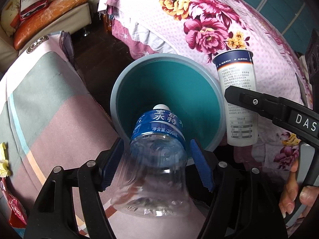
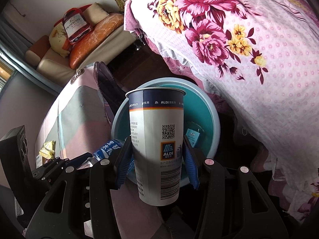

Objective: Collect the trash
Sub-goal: 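Carry the water bottle over the wastebasket and open the left gripper, then drop the white ALDI cup into the wastebasket by opening the right gripper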

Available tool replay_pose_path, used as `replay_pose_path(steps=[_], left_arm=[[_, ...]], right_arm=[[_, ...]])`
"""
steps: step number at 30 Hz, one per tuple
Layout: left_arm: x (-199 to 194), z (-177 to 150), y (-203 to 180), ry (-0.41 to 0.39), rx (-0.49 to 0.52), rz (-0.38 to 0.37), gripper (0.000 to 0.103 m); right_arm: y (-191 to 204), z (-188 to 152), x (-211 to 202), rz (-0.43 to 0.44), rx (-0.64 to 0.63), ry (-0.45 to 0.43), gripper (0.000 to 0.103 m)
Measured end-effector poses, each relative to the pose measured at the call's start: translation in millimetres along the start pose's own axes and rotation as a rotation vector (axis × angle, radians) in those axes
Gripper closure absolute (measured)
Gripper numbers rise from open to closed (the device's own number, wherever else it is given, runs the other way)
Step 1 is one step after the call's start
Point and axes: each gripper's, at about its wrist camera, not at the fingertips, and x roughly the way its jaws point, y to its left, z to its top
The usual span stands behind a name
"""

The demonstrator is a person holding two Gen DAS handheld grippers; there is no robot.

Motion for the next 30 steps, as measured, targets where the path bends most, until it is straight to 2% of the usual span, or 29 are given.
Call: replay_pose_path(steps=[1, 8, 12, 14, 16, 20, 21, 30], left_arm=[[-2, 0, 0, -0.007, -0.005, -0.007, 0.023], [-9, -8, 9, -0.027, -0.043, -0.021, 0.02], [-12, -13, 17, -0.032, -0.067, -0.02, 0.015], [-14, -16, 21, -0.034, -0.075, -0.019, 0.015], [-16, -17, 25, -0.036, -0.085, -0.022, 0.014], [-22, -23, 31, -0.044, -0.1, -0.026, 0.014], [-24, -25, 33, -0.047, -0.102, -0.024, 0.013], [-57, -48, 56, -0.097, -0.14, -0.018, 0.012]], right_arm=[[1, 0, 1, -0.001, -0.001, 0.002, 0.056], [6, -2, 7, -0.011, -0.011, 0.021, 0.056], [9, -3, 13, -0.017, -0.009, 0.039, 0.056], [10, -4, 14, -0.019, -0.008, 0.047, 0.052], [12, -5, 14, -0.024, -0.009, 0.047, 0.04], [17, -6, 12, -0.029, -0.012, 0.05, 0.036], [18, -7, 11, -0.03, -0.011, 0.052, 0.031], [41, -20, 4, -0.036, -0.031, 0.07, 0.028]])
